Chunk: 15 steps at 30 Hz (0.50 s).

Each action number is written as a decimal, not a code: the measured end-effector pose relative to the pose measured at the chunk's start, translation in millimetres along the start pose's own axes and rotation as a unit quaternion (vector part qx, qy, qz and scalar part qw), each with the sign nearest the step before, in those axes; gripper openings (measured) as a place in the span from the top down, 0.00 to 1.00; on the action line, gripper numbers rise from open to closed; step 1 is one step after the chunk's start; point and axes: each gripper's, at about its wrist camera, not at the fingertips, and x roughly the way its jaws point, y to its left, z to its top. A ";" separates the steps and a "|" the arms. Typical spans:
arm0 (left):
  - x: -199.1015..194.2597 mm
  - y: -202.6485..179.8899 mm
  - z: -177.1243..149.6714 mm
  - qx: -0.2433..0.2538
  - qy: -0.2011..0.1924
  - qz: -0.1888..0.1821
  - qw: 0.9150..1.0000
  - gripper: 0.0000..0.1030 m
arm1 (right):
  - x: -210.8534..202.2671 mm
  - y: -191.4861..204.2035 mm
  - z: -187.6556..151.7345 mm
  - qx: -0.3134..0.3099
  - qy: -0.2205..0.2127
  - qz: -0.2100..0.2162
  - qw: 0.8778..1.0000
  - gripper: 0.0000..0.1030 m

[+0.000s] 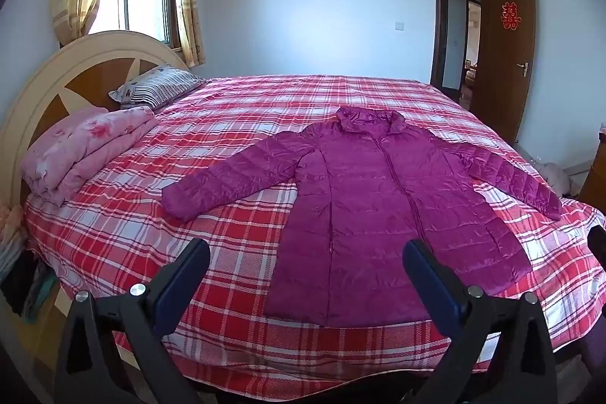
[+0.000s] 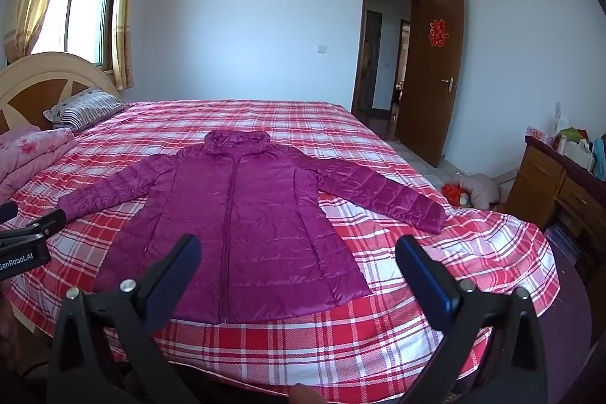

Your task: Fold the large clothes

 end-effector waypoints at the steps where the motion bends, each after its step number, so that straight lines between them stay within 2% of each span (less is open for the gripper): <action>1: 0.5 -7.9 1.7 0.003 0.002 0.003 1.000 0.01 | 0.1 -0.8 0.5 0.001 0.001 0.000 1.000 0.00; 15: 3.2 -8.3 0.4 -0.001 0.007 0.004 1.000 0.01 | 4.7 0.9 -1.8 0.005 0.008 0.003 1.000 0.00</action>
